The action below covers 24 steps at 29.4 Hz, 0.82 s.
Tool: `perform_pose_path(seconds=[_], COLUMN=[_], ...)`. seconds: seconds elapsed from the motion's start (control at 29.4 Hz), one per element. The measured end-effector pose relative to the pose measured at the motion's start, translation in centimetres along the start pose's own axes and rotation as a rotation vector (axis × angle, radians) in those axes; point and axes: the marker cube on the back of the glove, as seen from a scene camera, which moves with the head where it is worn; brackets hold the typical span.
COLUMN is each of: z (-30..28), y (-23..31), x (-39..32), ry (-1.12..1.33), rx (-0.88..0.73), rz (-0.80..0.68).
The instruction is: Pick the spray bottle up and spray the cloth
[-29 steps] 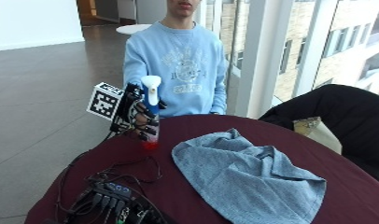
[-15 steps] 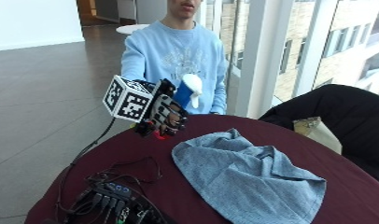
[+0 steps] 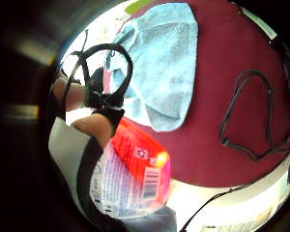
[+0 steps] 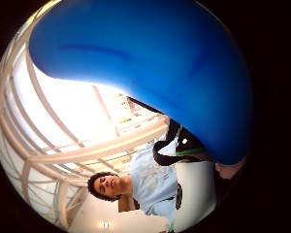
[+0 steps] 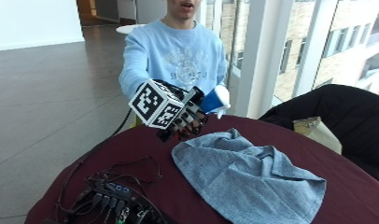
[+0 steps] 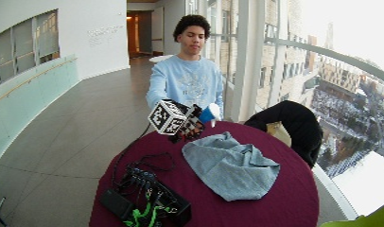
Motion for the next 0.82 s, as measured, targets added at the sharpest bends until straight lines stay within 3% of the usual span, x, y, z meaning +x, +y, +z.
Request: perform_pose_path(seconds=[0.82], z=[1.3], y=[-0.6], x=[-0.2], ry=[0.054], rx=[-0.086], rz=[0.068])
